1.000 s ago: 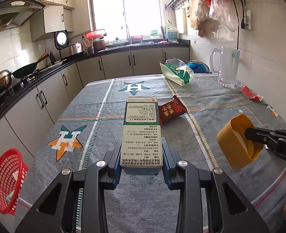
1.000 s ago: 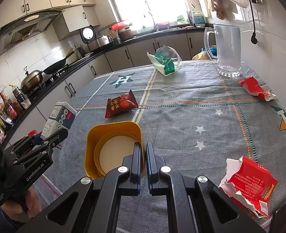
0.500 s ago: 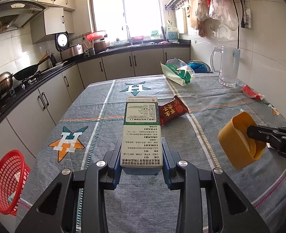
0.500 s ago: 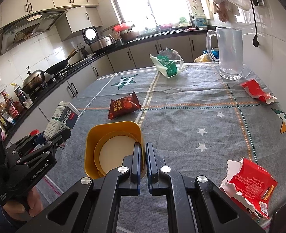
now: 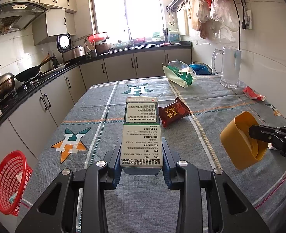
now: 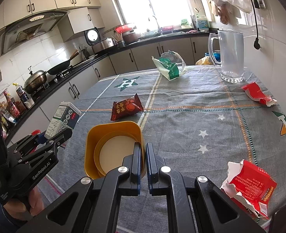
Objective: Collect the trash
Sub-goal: 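Lift the medicine box with the left tool while the right tool holds the yellow container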
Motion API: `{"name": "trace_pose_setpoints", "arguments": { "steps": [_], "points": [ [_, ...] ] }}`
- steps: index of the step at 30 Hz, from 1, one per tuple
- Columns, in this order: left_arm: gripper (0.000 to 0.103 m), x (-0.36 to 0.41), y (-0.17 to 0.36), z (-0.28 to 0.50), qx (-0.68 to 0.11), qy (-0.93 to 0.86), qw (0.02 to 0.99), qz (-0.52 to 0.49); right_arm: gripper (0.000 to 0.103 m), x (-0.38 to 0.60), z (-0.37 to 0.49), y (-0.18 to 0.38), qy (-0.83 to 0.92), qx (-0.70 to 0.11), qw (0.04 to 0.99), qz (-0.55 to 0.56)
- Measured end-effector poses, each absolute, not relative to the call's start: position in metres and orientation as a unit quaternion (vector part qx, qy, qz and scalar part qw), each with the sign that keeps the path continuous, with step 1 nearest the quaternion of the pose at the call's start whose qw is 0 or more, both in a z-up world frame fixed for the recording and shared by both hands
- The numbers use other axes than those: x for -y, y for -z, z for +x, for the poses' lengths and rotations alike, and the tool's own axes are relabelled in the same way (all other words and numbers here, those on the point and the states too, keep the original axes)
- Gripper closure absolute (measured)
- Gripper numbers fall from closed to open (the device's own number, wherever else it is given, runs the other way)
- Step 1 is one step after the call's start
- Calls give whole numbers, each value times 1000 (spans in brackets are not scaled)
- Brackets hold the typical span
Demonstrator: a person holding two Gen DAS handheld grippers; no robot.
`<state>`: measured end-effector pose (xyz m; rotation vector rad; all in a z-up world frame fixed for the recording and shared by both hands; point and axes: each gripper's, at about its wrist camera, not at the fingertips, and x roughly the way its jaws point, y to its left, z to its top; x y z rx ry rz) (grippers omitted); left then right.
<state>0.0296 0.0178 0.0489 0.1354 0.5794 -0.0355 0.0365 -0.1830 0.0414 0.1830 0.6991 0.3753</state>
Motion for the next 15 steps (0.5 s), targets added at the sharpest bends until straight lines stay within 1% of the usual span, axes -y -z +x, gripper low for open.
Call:
{"name": "trace_pose_setpoints", "arguments": {
  "steps": [15],
  "points": [
    [70,-24,-58,27,-279,14,959,49,97,183,36,-44,-179,-337,920,87]
  ]
}}
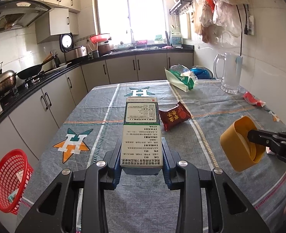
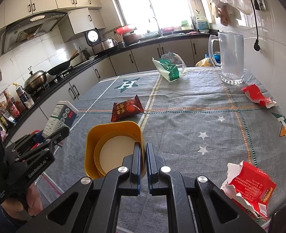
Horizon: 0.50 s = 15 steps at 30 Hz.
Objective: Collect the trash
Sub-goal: 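Lift the medicine box with the left tool while the right tool holds the yellow container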
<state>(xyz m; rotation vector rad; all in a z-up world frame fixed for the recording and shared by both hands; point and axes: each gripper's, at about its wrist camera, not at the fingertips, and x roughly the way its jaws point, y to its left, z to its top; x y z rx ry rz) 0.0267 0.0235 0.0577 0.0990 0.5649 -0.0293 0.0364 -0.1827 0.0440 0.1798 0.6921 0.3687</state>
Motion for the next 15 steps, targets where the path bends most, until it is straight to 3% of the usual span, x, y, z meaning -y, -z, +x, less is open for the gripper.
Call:
{"name": "trace_pose_setpoints", "arguments": {
  "steps": [15],
  "points": [
    [70,-48,-84,-15,-253,6,967,32,97,164,24,-54,-187,-355,909,109]
  ]
}}
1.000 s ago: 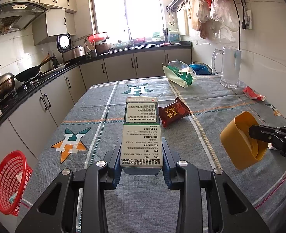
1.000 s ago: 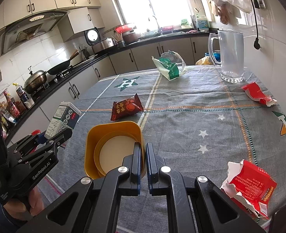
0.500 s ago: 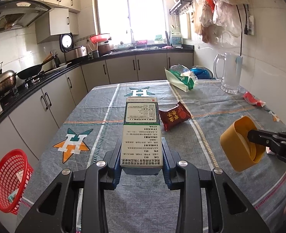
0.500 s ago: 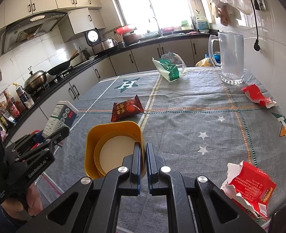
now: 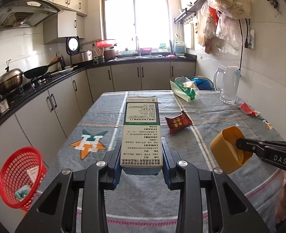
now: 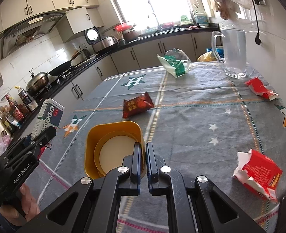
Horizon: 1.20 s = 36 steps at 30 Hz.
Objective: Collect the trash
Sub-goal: 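Carry the medicine box and yellow container to the red basket and release both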
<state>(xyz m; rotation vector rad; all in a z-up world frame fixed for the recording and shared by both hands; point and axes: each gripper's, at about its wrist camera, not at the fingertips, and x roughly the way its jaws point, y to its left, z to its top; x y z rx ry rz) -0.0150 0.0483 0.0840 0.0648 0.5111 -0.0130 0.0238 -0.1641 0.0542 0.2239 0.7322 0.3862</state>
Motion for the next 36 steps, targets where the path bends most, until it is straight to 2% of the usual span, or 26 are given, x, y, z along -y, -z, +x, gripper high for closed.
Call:
{"name": "trace_pose_setpoints", "arguments": {
  "steps": [13,36],
  "points": [
    [70,-112,-95,-40,-242,-34,969,-11,97,102,20,-67,-235,-365,896,90],
    [70,-298,-86,-81,-248,-177,949,-82,97,-87,38,-70,-357,-398,844,35]
  ]
}}
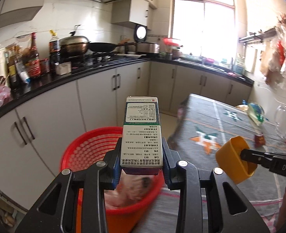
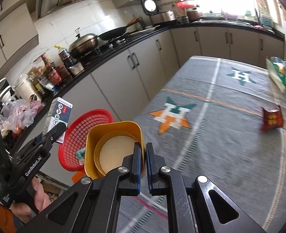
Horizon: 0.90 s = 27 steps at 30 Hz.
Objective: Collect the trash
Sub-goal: 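Carry the medicine box and yellow container to the red basket and release both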
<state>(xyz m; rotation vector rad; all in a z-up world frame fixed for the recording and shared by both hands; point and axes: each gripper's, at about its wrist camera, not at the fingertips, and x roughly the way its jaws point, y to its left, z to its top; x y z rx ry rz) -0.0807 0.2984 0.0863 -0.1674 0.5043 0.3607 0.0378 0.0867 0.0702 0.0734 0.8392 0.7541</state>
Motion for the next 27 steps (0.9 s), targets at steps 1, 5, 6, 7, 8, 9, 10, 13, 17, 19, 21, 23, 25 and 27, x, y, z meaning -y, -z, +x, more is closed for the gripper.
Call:
{"name": "trace_pose_setpoints", "arguments": {
  "steps": [1,5,6,7,8,9,10,13,17,19,21,23,25,27],
  "points": [
    [70,-307,-84,-82,-249,-183,947,-87,97,-96,39,-70,-362,-400,841,34],
    [70,-334,-74,-86,-257,-198,940,-106,97,-124,40,-74,-377,-405,833,30],
    [70,-341,-71,-87,-259,-203,938,-109,97,-131,40,-75,-380,-404,832,27],
    [70,-346,-68,-86,-261,-206,936,-112,97,-139,40,-76,-383,-404,830,24],
    [70,-353,-64,-87,-266,-209,934,-117,97,-146,40,-76,-386,-405,829,22],
    [70,-360,-60,-85,-270,-210,932,-122,97,-152,40,-76,-388,-406,827,21],
    [70,-365,-57,-84,-273,-210,930,-127,97,-161,42,-75,-391,-409,824,19],
    [70,-376,-48,-80,-285,-210,925,-136,97,-182,44,-69,-396,-418,817,11],
    [70,-383,-42,-80,-289,-212,923,-138,96,-208,48,-58,-395,-427,813,-3],
    [70,-385,-38,-79,-293,-208,923,-138,96,-218,51,-53,-393,-432,812,-8],
    [70,-387,-35,-78,-298,-208,921,-140,96,-225,54,-48,-391,-436,810,-12],
    [70,-390,-33,-78,-298,-210,920,-144,95,-234,57,-43,-389,-439,810,-15],
    [60,-393,-33,-76,-304,-206,917,-155,91,-238,59,-41,-384,-438,813,-17],
    [47,-394,-33,-77,-302,-206,916,-163,83,-241,59,-40,-391,-441,808,-17]
  ]
}}
